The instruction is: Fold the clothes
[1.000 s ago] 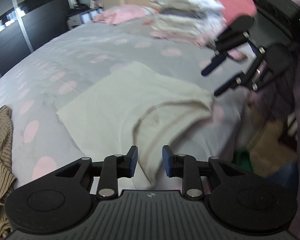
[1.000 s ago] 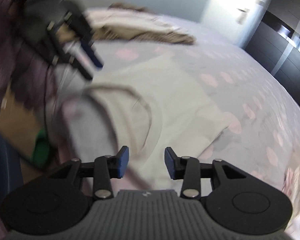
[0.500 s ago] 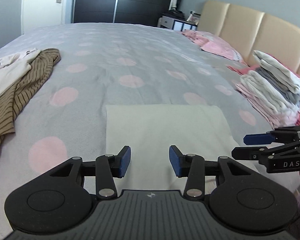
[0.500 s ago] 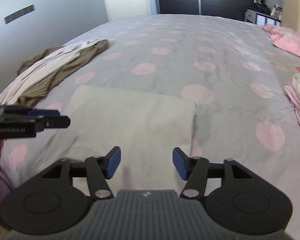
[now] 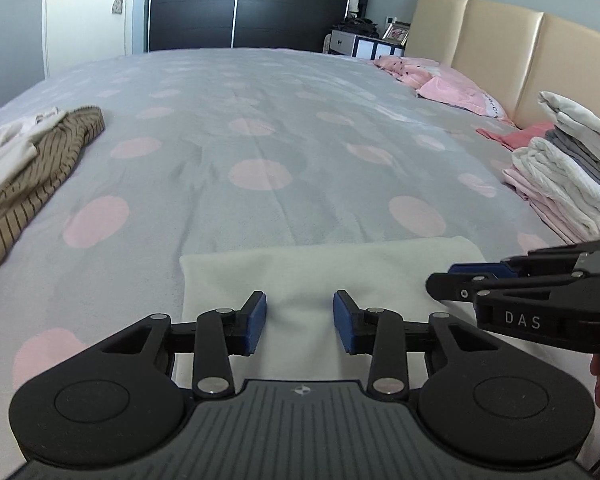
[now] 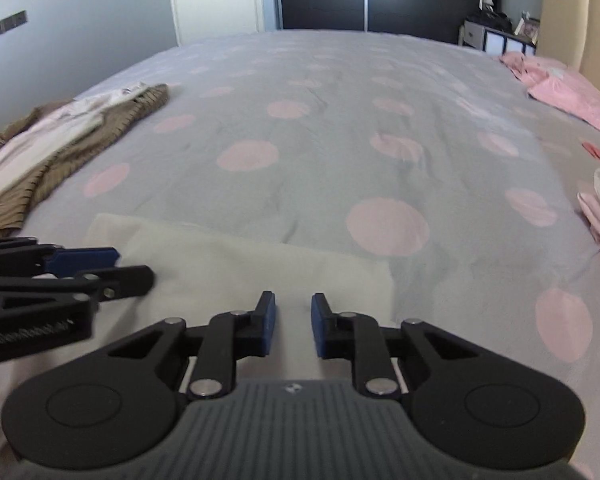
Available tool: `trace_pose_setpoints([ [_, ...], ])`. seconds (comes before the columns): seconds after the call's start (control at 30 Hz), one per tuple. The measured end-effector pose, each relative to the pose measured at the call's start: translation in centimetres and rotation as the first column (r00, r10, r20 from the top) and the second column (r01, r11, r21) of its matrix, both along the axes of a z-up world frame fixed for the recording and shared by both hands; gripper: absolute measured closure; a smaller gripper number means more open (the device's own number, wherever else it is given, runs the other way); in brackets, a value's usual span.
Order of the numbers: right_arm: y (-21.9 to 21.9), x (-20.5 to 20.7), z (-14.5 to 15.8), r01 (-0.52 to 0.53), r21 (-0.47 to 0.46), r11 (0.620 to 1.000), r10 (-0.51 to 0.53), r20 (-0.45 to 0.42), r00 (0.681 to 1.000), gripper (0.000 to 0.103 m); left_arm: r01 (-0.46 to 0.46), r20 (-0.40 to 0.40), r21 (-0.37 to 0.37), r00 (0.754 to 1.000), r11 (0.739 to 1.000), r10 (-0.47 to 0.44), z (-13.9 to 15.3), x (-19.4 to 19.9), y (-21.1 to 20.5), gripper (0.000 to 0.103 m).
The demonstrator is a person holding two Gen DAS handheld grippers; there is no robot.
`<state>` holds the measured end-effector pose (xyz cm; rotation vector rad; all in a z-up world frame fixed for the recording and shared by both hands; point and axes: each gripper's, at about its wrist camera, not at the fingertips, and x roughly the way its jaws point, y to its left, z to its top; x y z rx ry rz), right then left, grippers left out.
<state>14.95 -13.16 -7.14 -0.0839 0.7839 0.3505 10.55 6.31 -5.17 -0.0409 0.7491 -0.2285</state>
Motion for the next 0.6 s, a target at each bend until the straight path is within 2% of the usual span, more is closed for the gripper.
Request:
trace_pose_setpoints([
  [0.13, -0.7, 1.8, -0.8, 0.018, 0.02, 1.0, -0.017, -0.023, 1.0, 0.083, -0.034, -0.026, -0.029, 0.999, 0.999, 0.033, -0.8, 1.4, 0.9, 0.069],
  [0.23, -1.0, 2.5, -1.1, 0.034, -0.001, 0.999, -0.034, -0.011, 0.999, 0.086, -0.059, -0.047, -0.046, 0.997, 0.997, 0.056, -1.0, 2.2, 1.7, 0.069],
  [0.27, -1.2, 2.7, -1.2, 0.048, -0.007, 0.999, -0.048, -0.009, 0.999, 0.103, -0.07, -0.053, -0.045, 0.996, 0.997, 0.067, -1.0, 2.5, 2.0, 0.072],
  [0.33, -2.1, 3.0, -1.4, 0.077, 0.011, 0.997, -0.076, -0.023, 0.997, 0.103, -0.085, -0.058, -0.033, 0.995, 0.996, 0.083, -1.1, 2.7, 2.4, 0.081],
  [0.37, -2.4, 3.1, -1.4, 0.08, 0.03, 0.996, -0.079, -0.033, 0.996, 0.103, -0.088, -0.059, -0.029, 0.995, 0.996, 0.086, -1.1, 2.7, 2.6, 0.082],
  [0.47, -2.3, 2.8, -1.0, 0.07, -0.006, 0.998, -0.07, -0.014, 0.997, 0.103, -0.096, -0.053, 0.019, 0.994, 0.995, 0.097, -0.9, 2.5, 2.6, 0.082],
  [0.57, -3.3, 3.0, -0.8, 0.142, -0.023, 0.99, -0.142, -0.021, 0.99, 0.103, -0.164, -0.051, 0.103, 0.984, 0.981, 0.17, -0.6, 2.4, 3.2, 0.082],
  [0.6, -3.8, 3.0, -0.8, 0.176, -0.043, 0.983, -0.177, -0.023, 0.984, 0.095, -0.178, -0.048, 0.121, 0.982, 0.977, 0.185, -0.5, 2.2, 3.3, 0.081],
])
